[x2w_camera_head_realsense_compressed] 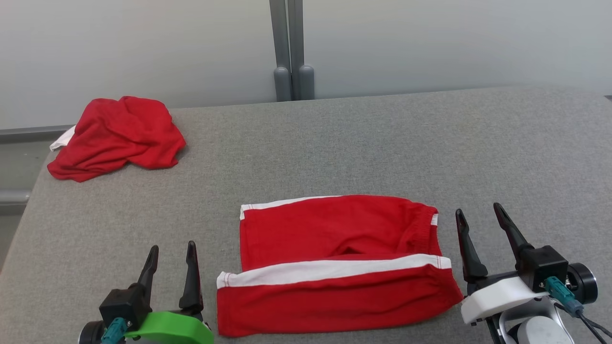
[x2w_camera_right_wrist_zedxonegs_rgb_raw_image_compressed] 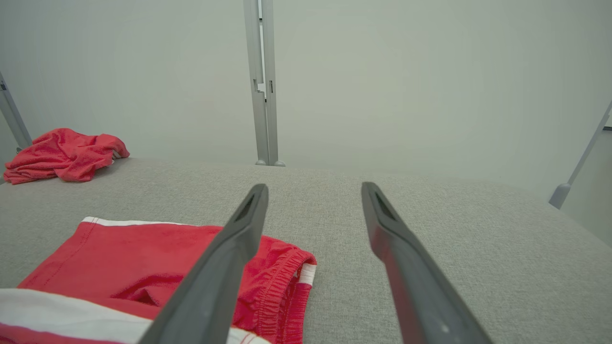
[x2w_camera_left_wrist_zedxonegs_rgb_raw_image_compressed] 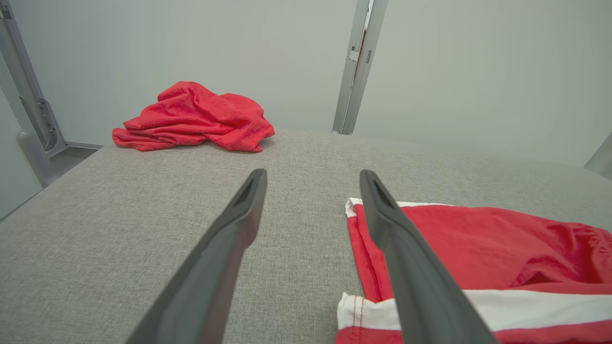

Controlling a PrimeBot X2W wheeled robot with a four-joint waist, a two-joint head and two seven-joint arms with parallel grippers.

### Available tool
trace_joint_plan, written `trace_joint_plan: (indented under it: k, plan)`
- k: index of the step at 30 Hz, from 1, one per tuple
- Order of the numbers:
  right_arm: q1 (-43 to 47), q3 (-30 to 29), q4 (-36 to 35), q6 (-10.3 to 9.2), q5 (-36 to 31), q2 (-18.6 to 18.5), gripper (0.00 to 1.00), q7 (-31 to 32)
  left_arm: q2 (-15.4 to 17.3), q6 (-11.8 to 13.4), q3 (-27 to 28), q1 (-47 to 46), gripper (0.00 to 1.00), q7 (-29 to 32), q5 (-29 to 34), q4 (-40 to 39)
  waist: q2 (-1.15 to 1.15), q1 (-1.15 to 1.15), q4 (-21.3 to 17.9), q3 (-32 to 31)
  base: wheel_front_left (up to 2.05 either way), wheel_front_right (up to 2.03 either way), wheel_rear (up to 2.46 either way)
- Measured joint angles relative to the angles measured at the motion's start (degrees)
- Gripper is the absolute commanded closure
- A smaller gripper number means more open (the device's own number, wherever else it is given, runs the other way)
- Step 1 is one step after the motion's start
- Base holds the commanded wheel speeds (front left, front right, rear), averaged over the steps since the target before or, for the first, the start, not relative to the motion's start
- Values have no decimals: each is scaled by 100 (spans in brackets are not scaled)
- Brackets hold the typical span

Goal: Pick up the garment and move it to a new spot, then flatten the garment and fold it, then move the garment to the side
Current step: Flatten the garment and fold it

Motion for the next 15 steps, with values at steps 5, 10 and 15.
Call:
trace_joint_plan:
  k: [5, 10, 15]
  plan:
    - [-1, -1, 119, 0, 53, 5, 0, 0, -44, -20, 43, 31, 0, -1, 64, -7, 0, 0, 1, 9, 0, 0, 0]
    - [-14, -5, 191, 0, 60, 8, 0, 0, -86, -38, 83, 45, 0, 0, 107, -19, 0, 0, 0, 22, 0, 0, 0]
    - [-38, -1, 230, 0, 60, 10, 0, 0, -104, -69, 111, 48, 0, -1, 121, -20, 0, 0, -5, 34, 0, 0, 0]
